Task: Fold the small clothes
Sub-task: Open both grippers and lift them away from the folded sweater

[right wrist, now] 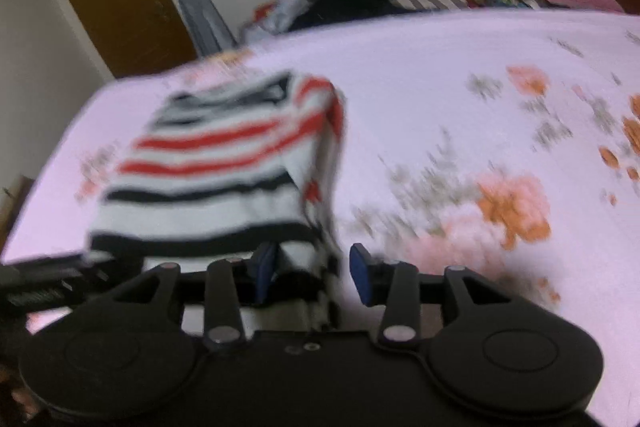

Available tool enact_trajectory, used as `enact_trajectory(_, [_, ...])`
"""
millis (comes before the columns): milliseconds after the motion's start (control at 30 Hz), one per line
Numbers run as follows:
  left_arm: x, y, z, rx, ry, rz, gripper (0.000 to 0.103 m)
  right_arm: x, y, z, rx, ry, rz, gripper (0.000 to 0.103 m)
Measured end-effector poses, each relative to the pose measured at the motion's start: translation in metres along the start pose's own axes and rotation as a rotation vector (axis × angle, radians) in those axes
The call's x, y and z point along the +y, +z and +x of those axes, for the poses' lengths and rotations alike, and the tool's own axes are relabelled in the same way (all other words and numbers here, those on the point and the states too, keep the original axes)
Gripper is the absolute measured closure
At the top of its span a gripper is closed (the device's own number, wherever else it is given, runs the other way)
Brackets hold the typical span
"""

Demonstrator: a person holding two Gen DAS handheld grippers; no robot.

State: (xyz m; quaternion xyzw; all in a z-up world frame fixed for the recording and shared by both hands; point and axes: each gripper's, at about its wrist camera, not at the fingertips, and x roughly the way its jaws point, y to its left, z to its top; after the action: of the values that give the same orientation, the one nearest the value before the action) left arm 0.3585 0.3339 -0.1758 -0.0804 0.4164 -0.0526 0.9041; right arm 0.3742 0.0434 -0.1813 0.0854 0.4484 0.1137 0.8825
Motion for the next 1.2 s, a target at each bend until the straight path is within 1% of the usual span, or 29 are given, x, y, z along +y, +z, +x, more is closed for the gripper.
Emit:
enact_trajectory(67, [-0.003,0.0,0.002,0.022,-0.003,0.013,0.017,0.0,-0.003,0.003,0.006,-0.009,0.017,0.061])
enact_trajectory(133, [-0.006,0.0,0.003,0.039,0.0,0.033,0.007,-0.001,-0.005,-0.003,-0.009,0.009,0.057,0.06])
enact_trajectory(167, [-0.007,0.0,0.002,0.042,-0.005,0.04,0.006,-0.001,-0.007,-0.005,-0.014,0.014,0.065,0.06])
enact_trajectory(233, [-0.01,0.0,0.002,0.047,-0.015,0.054,0.003,-0.002,-0.012,-0.001,0.0,-0.028,0.055,0.054])
enact_trajectory(267, [-0.012,0.0,0.003,0.054,-0.023,0.061,0.0,-0.004,-0.015,0.002,0.007,-0.036,0.057,0.052])
enact_trajectory(333, [-0.013,0.0,0.003,0.062,-0.02,0.069,0.0,-0.008,-0.018,0.005,0.006,-0.033,0.091,0.047])
enact_trajectory(400, [-0.013,0.0,0.005,0.089,0.004,0.069,0.0,-0.01,-0.019,0.005,0.001,-0.041,0.105,0.041])
enact_trajectory(433, [-0.013,-0.001,0.006,0.102,0.028,0.059,0.0,-0.01,-0.021,0.004,-0.003,-0.042,0.108,0.038])
enact_trajectory(500, [-0.012,-0.004,0.003,0.1,0.063,0.027,0.0,-0.012,-0.023,0.002,-0.008,-0.038,0.114,0.036])
enact_trajectory(600, [-0.017,-0.006,-0.011,0.059,0.112,0.019,0.0,-0.012,-0.024,-0.004,-0.01,-0.041,0.126,0.031])
enact_trajectory(700, [-0.028,-0.005,-0.03,0.004,0.213,0.049,0.0,-0.011,-0.021,-0.015,-0.013,-0.035,0.1,0.028])
enact_trajectory(733, [-0.031,-0.005,-0.038,-0.01,0.24,0.044,0.0,-0.01,-0.02,-0.02,-0.019,-0.033,0.092,0.027])
enact_trajectory(800, [-0.033,-0.004,-0.052,-0.027,0.249,0.007,0.0,-0.009,-0.019,-0.034,-0.039,-0.02,0.078,0.026])
enact_trajectory(867, [-0.035,-0.006,-0.07,-0.049,0.238,-0.034,0.0,-0.007,-0.019,-0.048,-0.052,-0.006,0.057,0.025])
enact_trajectory(933, [-0.042,-0.009,-0.088,-0.079,0.241,-0.033,0.0,-0.006,-0.02,-0.067,-0.059,0.023,0.012,0.021])
enact_trajectory(1033, [-0.056,-0.019,-0.119,-0.115,0.299,-0.009,0.0,-0.004,-0.027,-0.1,-0.056,0.085,-0.055,0.016])
enact_trajectory(1100, [-0.062,-0.027,-0.14,-0.128,0.297,-0.011,0.0,-0.006,-0.033,-0.125,-0.059,0.123,-0.078,0.015])
enact_trajectory(1167, [-0.07,-0.039,-0.163,-0.127,0.31,-0.032,0.0,-0.008,-0.041,-0.152,-0.069,0.157,-0.097,0.011])
enact_trajectory(1200, [-0.074,-0.046,-0.174,-0.136,0.321,-0.038,0.0,-0.009,-0.046,-0.165,-0.075,0.166,-0.111,0.007])
